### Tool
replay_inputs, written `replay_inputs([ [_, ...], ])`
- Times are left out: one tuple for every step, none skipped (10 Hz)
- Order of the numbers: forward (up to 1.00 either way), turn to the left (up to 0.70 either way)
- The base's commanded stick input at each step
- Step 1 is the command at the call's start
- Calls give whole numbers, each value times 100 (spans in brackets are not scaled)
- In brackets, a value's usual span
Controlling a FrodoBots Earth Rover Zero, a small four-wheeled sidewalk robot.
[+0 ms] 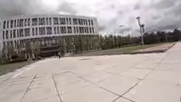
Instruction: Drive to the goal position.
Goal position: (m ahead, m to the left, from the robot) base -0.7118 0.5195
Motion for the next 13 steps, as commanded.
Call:
replay_inputs([
  [70,0],
  [70,0],
  [70,0],
  [70,0],
  [70,0],
  [70,0],
  [70,0],
  [70,0],
  [70,0],
  [70,0],
  [70,0],
  [70,0],
  [70,0],
])
